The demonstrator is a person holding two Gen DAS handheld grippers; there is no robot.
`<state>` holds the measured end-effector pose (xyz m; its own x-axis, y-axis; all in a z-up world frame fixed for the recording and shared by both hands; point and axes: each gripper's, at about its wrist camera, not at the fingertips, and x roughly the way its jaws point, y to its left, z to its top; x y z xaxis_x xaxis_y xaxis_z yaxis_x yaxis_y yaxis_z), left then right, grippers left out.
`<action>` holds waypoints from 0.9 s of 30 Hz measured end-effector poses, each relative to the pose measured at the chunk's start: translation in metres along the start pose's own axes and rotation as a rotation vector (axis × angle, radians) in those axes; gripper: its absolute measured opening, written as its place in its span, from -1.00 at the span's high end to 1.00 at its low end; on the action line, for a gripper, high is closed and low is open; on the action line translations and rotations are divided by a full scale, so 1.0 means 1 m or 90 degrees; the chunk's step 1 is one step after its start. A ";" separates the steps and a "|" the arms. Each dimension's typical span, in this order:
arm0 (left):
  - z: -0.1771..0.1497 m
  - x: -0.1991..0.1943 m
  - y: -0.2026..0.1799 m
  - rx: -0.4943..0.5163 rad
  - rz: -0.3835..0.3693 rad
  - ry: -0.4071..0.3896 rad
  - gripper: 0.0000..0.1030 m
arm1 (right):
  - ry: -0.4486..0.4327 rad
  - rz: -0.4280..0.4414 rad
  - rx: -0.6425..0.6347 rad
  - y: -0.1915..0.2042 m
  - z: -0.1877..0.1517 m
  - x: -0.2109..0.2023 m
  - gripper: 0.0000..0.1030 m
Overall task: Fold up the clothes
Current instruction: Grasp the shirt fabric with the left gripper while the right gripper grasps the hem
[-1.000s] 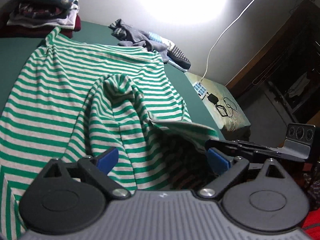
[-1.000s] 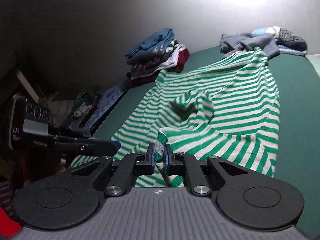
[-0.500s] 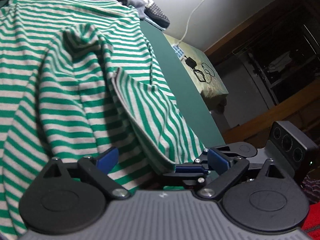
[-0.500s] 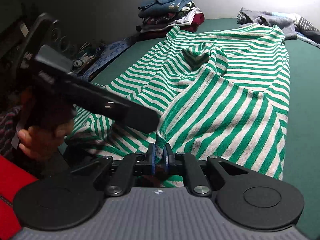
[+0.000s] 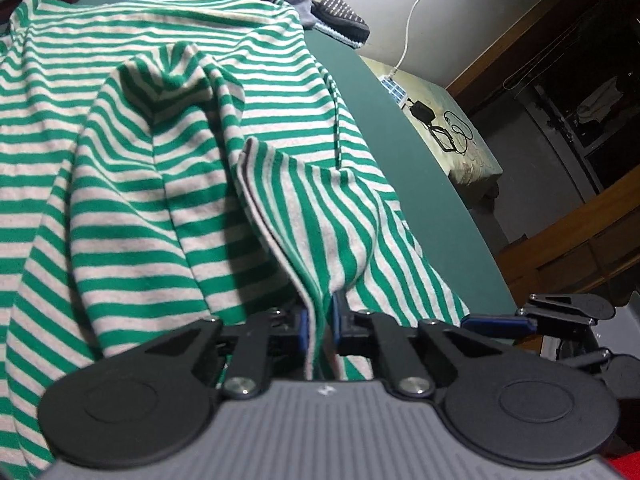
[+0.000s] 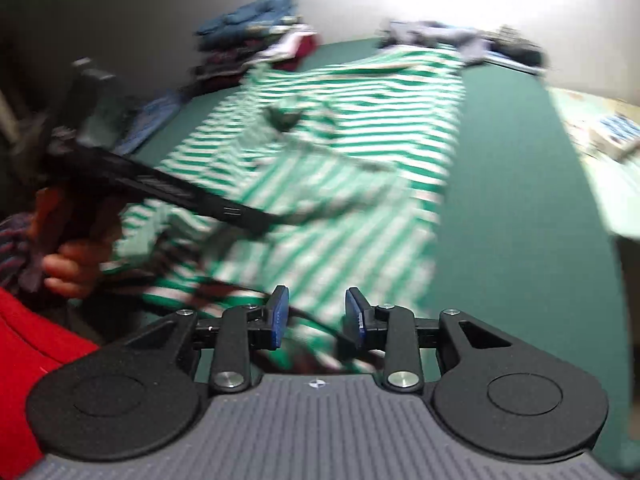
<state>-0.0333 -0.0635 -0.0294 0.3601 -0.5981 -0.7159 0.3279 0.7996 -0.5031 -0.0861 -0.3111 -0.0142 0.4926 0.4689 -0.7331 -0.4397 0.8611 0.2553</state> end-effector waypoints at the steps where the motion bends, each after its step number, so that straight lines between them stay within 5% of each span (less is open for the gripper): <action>1: 0.000 -0.003 -0.003 0.004 0.003 -0.007 0.94 | 0.004 -0.026 0.013 -0.008 -0.002 -0.005 0.32; 9: 0.014 -0.036 -0.036 0.080 0.027 -0.086 1.00 | 0.041 -0.092 -0.040 -0.008 -0.025 0.002 0.33; 12: 0.014 -0.046 -0.037 0.089 0.029 -0.105 1.00 | 0.029 -0.093 -0.046 -0.006 -0.027 0.002 0.72; 16: 0.008 -0.030 -0.020 0.053 0.039 -0.057 1.00 | 0.031 -0.103 -0.057 -0.006 -0.027 0.002 0.78; 20: -0.007 -0.011 -0.005 0.001 0.012 -0.011 0.99 | 0.033 -0.112 -0.068 -0.006 -0.026 0.002 0.47; 23: -0.009 0.002 -0.005 -0.008 0.022 -0.003 0.38 | 0.027 -0.113 -0.069 -0.003 -0.025 0.004 0.43; 24: -0.009 0.006 -0.005 -0.007 0.029 -0.007 0.32 | 0.025 -0.113 -0.069 -0.003 -0.025 0.005 0.41; 27: -0.002 0.004 -0.007 -0.002 0.044 -0.017 1.00 | 0.019 -0.117 -0.071 -0.002 -0.024 0.005 0.42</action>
<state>-0.0357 -0.0713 -0.0297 0.4049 -0.5430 -0.7356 0.2989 0.8389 -0.4548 -0.1004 -0.3149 -0.0337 0.5502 0.2992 -0.7796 -0.4264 0.9034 0.0458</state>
